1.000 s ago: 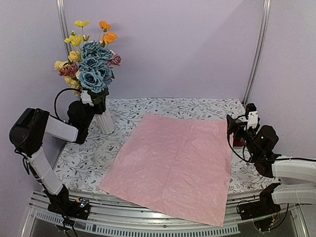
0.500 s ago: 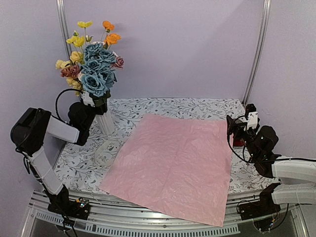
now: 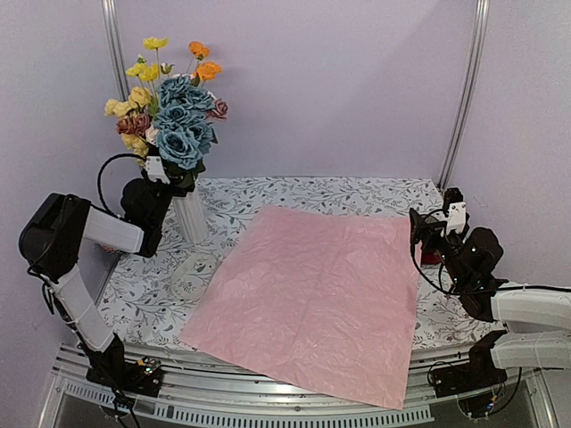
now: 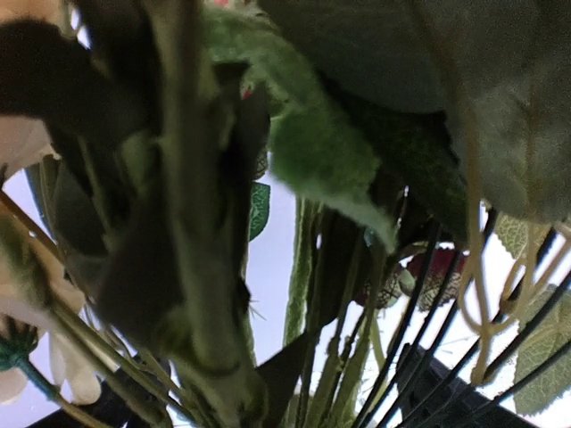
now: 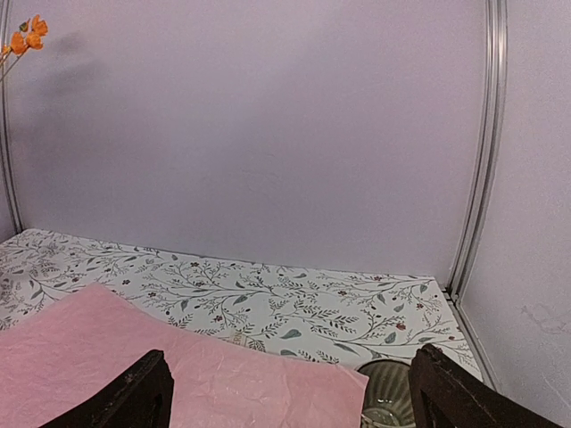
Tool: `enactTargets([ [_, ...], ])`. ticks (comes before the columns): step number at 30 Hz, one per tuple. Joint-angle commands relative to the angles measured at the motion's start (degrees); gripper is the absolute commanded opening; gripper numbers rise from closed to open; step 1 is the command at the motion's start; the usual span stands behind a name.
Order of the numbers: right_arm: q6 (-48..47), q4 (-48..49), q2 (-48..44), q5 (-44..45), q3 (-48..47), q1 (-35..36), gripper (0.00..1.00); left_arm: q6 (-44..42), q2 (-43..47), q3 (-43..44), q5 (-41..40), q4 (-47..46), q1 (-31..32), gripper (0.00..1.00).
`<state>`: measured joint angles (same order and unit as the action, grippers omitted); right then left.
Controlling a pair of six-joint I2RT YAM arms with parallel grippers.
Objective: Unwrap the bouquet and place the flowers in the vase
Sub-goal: Move the vase to the corner of the board.
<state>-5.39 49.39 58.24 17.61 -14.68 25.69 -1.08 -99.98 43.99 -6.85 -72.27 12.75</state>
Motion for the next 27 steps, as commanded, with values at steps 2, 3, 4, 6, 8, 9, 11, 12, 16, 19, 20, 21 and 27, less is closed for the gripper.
enactTargets([
  [2, -0.1, 1.4, -0.5, -0.3, 0.7, -0.4, 0.94, -0.4, 1.9, 0.2, 0.1, -0.6, 0.7, 0.95],
  [3, -0.1, 1.4, -0.5, -0.3, 0.8, -0.3, 0.94, -0.4, 2.0, -0.2, 0.1, -0.6, 0.7, 0.98],
  [4, -0.1, 1.4, -0.5, -0.3, 0.8, -0.3, 0.94, -0.4, 2.1, -0.7, -0.1, -0.6, 0.9, 0.98],
  [6, -0.1, 1.4, -0.6, -0.3, 0.8, -0.4, 0.94, -0.3, 2.5, -2.1, -0.5, -0.9, 1.1, 0.98],
  [8, -0.1, 1.5, -0.6, -0.3, 0.8, -0.4, 0.94, 0.0, 3.0, -3.4, -0.7, -1.2, 1.2, 0.98],
  [9, -0.1, 1.6, -0.6, -0.4, 0.8, -0.4, 0.94, 0.2, 3.3, -4.2, -0.7, -1.6, 1.2, 0.98],
  [11, 0.0, 1.5, -0.6, -0.4, 0.8, -0.4, 0.94, 0.6, 3.9, -5.7, -0.6, -2.1, 1.4, 0.98],
  [12, 0.0, 1.5, -0.6, -0.5, 0.8, -0.4, 0.94, 0.8, 4.2, -6.3, -0.6, -2.2, 1.4, 0.98],
  [16, 0.2, 1.5, -0.9, -0.6, 1.0, -0.3, 0.94, 1.2, 5.2, -8.5, -0.7, -2.6, 1.7, 0.98],
  [19, 0.2, 1.5, -1.2, -0.6, 1.1, -0.4, 0.94, 1.8, 6.1, -10.4, -0.9, -2.9, 2.0, 0.98],
  [20, 0.2, 1.4, -1.3, -0.6, 1.1, -0.4, 0.94, 1.9, 6.7, -11.1, -1.0, -2.9, 2.0, 0.98],
  [21, 0.2, 1.4, -1.2, -0.6, 1.1, -0.3, 0.94, 2.1, 7.4, -11.8, -1.1, -2.8, 2.2, 0.98],
  [27, 0.2, 1.4, -1.0, -0.7, 1.2, -0.4, 0.94, 3.8, 14.8, -18.2, -1.3, -0.2, 2.6, 0.98],
])
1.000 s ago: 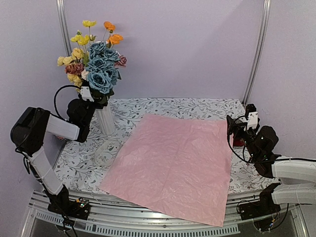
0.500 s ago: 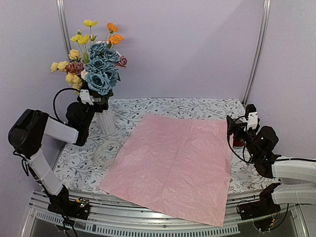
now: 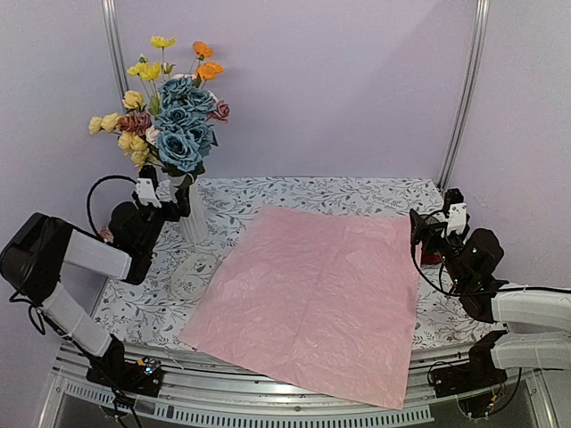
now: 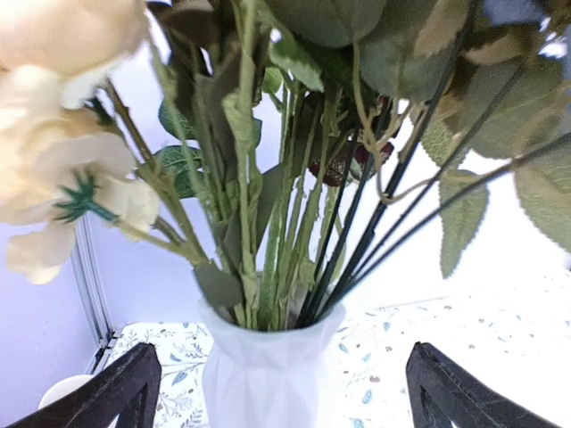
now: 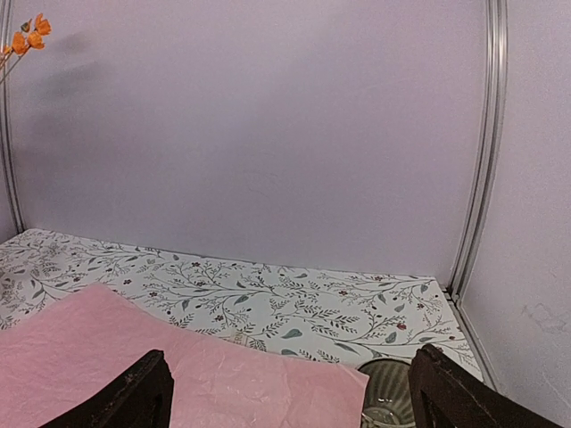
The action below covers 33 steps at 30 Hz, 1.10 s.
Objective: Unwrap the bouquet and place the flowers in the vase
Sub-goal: Move the vase to the corner of the board, then reset both arms
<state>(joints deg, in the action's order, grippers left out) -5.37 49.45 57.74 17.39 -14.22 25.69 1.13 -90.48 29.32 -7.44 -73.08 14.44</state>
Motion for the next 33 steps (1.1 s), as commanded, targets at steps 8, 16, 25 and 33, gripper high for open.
enactTargets([
  [8, -0.1, 1.2, -0.6, -1.0, 0.7, -0.4, 0.94, 3.3, 26.6, -12.9, -1.2, 17.1, 1.5, 0.98],
  [16, -8.6, 7.4, 3.2, -0.5, 2.3, -0.4, 0.93, 1.1, 47.8, -16.5, -8.5, 40.0, 0.0, 0.98],
  [25, -9.2, 18.9, 12.9, -3.8, 3.6, -10.2, 0.88, -1.4, 40.5, -20.8, -12.1, 28.8, -6.5, 0.98],
  [33, -10.0, 21.7, 23.3, -11.1, 2.4, -13.1, 0.91, 0.2, 27.2, -22.8, -4.4, 14.4, -12.0, 0.98],
])
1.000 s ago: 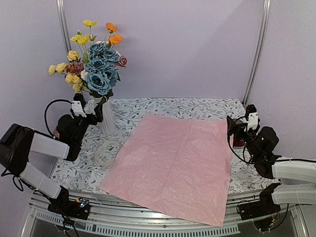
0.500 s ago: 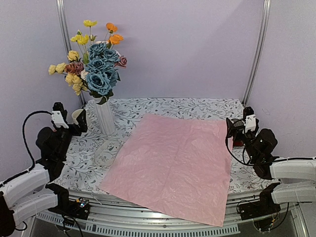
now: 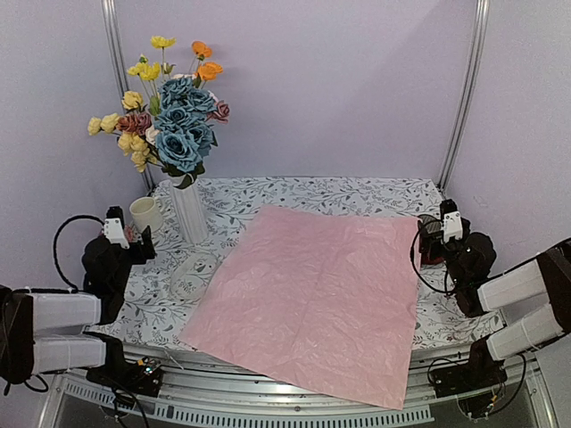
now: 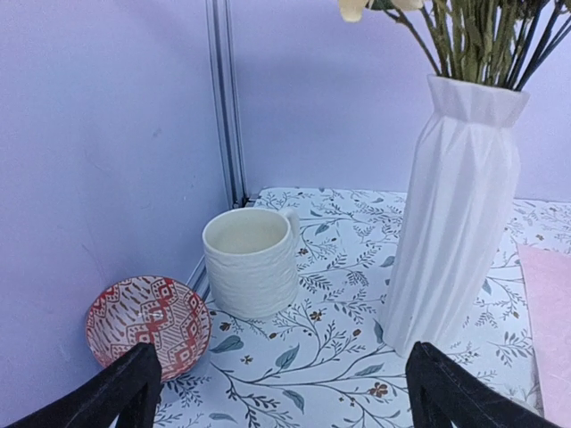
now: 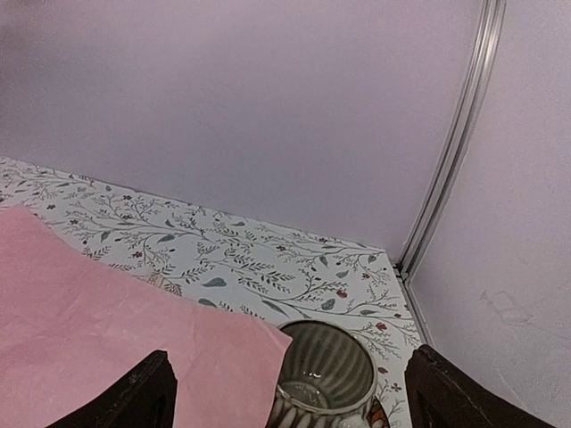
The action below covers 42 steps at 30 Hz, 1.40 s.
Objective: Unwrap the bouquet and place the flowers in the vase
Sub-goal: Reset both arms
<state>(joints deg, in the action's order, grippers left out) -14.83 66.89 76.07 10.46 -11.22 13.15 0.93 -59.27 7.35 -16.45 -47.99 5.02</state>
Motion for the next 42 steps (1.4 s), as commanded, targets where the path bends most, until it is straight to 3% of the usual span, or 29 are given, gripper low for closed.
enactTargets([
  [1, -1.1, 6.4, 6.3, -2.9, -0.3, -0.6, 0.91, 0.7, -5.5, -0.8, 5.9, -12.1, -3.3, 0.98],
  [3, -0.8, 8.7, 7.6, -1.1, -0.7, -1.7, 0.92, 0.4, -8.2, -0.4, 7.4, -14.0, -4.0, 0.98],
  [8, 5.6, 5.4, 7.3, -8.8, -1.4, -8.5, 0.92, -0.2, -12.7, 0.3, 8.6, -18.9, -4.6, 0.98],
  [12, 9.5, 13.5, 11.6, -10.4, 0.3, -11.7, 0.92, -0.6, -14.9, 1.6, 8.9, -20.0, -4.8, 0.98],
  [16, 10.3, 11.6, 12.2, -9.4, -0.6, -11.8, 0.99, -0.9, -16.0, 2.5, 9.5, -19.9, -4.8, 0.98],
  [30, 10.5, 11.0, 11.9, -9.2, -0.6, -11.8, 0.99, -2.0, -17.3, 2.9, 15.6, -21.0, -4.8, 0.98],
  [36, 10.5, 11.0, 11.9, -9.2, -0.6, -11.8, 0.99, -4.0, -28.1, 1.0, 16.2, -36.1, -4.6, 0.97],
  [42, 10.5, 10.9, 12.0, -9.2, -0.7, -11.8, 0.99, -4.1, -29.2, 6.6, 16.8, -26.0, -4.6, 0.98],
])
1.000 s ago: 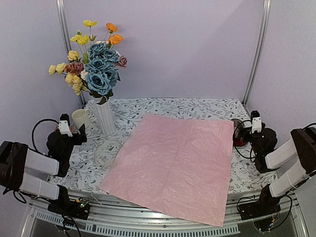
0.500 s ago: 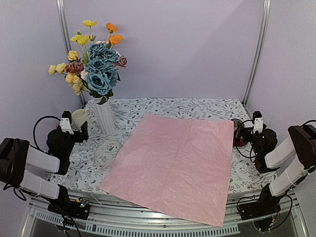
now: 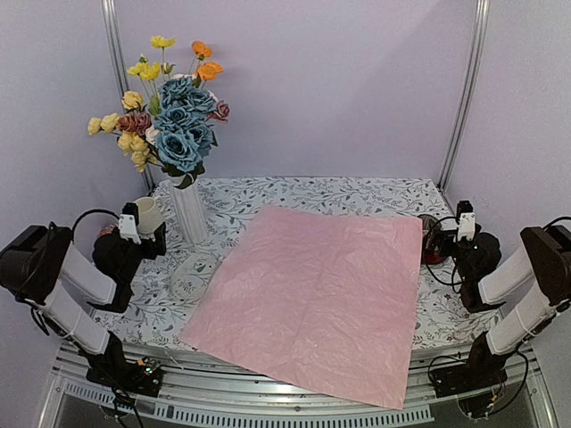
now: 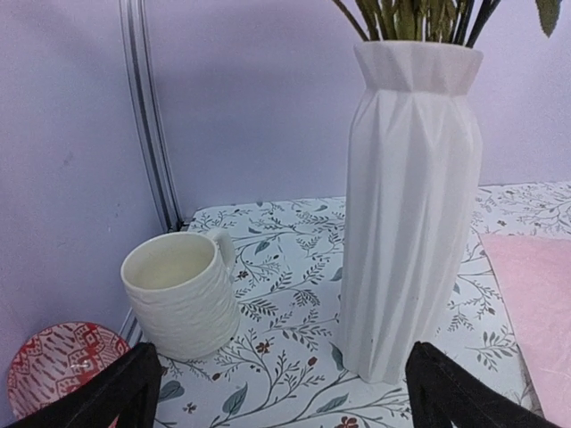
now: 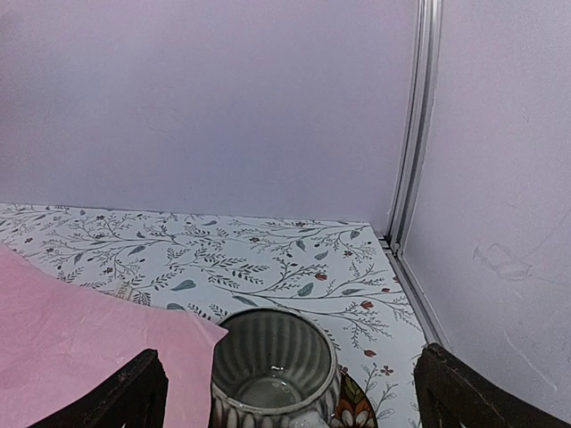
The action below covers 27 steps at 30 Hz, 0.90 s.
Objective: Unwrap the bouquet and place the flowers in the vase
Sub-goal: Reset both arms
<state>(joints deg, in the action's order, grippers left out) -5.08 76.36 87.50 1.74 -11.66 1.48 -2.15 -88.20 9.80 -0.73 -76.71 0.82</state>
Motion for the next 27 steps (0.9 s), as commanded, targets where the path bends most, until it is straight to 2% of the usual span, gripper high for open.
enactTargets([
  [1, 0.8, 1.4, 0.6, -0.5, -0.3, -0.1, 0.99, -1.0, -0.5, 4.3, 0.5, 2.4, -0.4, 0.98],
  [27, 0.8, 1.1, 0.6, -0.6, -0.5, -0.1, 0.99, -0.5, -0.5, 4.8, -0.8, 3.3, -0.4, 0.98],
])
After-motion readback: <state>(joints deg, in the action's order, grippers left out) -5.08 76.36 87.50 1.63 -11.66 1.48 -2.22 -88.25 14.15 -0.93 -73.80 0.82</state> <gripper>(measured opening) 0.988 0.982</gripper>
